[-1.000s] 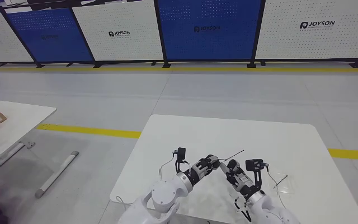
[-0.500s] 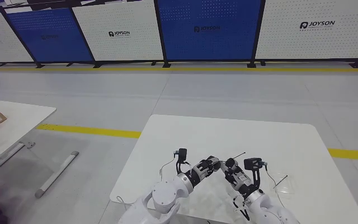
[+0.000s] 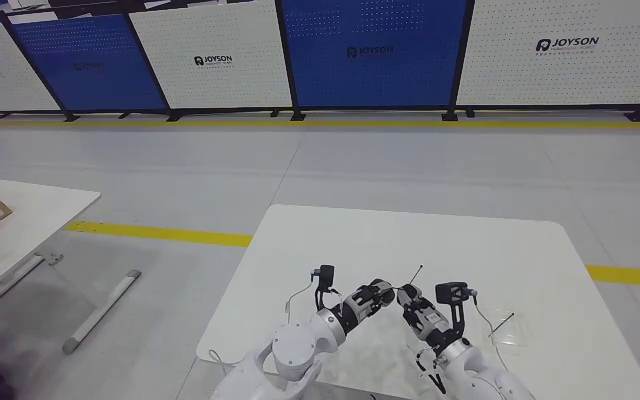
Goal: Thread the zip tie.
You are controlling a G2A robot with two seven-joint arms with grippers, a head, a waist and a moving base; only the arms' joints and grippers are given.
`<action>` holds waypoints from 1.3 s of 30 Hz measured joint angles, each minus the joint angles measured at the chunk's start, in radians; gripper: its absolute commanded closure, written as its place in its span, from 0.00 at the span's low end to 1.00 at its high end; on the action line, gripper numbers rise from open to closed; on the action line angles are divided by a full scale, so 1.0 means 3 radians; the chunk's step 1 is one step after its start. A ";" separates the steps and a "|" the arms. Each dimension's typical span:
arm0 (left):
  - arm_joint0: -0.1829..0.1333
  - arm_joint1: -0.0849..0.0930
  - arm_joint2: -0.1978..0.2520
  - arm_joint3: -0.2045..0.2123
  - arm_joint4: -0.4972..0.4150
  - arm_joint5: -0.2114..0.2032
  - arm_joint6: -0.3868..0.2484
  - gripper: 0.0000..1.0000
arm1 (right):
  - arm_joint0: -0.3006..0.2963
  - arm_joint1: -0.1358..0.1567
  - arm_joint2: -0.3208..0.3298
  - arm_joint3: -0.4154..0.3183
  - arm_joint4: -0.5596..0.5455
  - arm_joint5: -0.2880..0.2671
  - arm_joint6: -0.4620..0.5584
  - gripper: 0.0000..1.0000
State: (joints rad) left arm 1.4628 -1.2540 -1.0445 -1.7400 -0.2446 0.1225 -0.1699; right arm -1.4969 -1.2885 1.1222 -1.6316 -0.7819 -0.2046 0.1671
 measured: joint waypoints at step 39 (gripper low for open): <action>0.0063 0.0012 -0.0046 -0.0075 -0.0172 -0.0312 -0.0028 1.00 | 0.0024 0.0010 -0.0020 0.0069 0.0011 -0.0023 0.0053 1.00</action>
State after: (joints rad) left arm 1.4817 -1.2503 -1.0584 -1.7625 -0.2960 0.0290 -0.1782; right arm -1.4896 -1.2855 1.1164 -1.6108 -0.7786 -0.2113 0.1831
